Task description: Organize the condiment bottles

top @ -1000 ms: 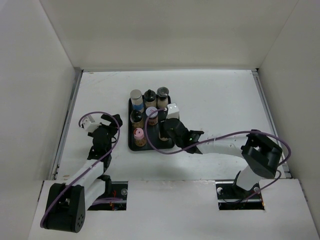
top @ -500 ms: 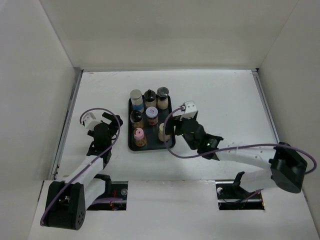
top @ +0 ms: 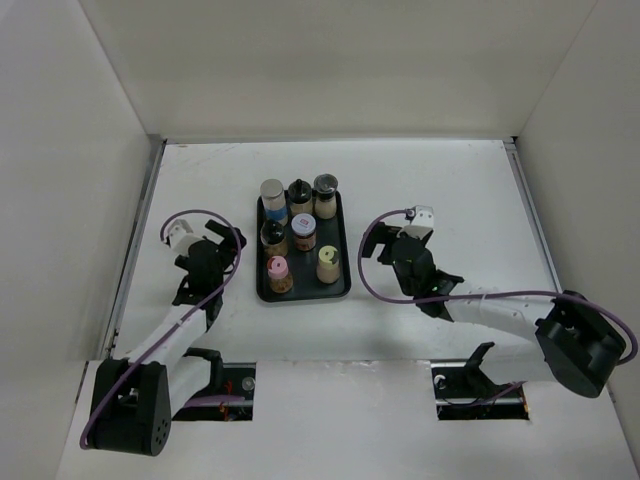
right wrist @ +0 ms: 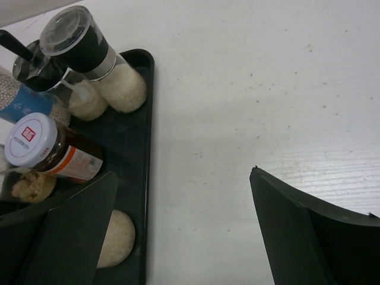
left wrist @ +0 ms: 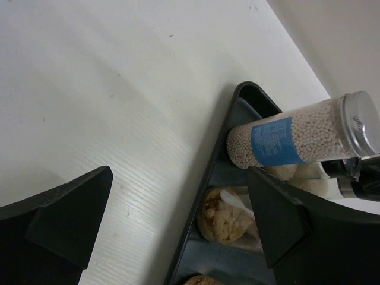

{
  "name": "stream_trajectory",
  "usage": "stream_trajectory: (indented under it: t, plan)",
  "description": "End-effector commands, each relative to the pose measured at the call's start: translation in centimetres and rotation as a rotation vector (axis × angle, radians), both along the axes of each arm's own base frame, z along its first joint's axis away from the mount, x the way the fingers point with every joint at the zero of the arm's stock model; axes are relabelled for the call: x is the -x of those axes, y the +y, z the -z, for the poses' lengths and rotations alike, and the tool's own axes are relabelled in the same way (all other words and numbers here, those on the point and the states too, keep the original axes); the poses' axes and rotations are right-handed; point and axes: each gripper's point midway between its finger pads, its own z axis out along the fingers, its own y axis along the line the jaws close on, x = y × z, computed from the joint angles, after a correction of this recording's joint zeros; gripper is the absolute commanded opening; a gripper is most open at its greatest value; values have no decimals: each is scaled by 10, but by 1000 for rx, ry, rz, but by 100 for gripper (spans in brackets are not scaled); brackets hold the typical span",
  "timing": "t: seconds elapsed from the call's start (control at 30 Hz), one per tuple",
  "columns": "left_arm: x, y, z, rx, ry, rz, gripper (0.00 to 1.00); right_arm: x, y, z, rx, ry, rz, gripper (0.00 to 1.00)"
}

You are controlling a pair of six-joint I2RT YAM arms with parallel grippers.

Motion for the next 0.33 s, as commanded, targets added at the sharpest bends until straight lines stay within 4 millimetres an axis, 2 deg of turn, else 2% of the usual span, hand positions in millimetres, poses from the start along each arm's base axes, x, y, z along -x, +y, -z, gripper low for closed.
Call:
stream_trajectory:
  t: [0.0,0.1,0.3]
  plan:
    - [-16,-3,-35,-13,-84,6,100,-5,9,-17,-89,-42,-14,100]
    - [-19,-5,-36,-33,-71,19,100,-5,12,-16,-83,-39,-22,100]
    - [-27,-10,-21,-58,23,39,100,-4,13,-17,-75,-42,-33,100]
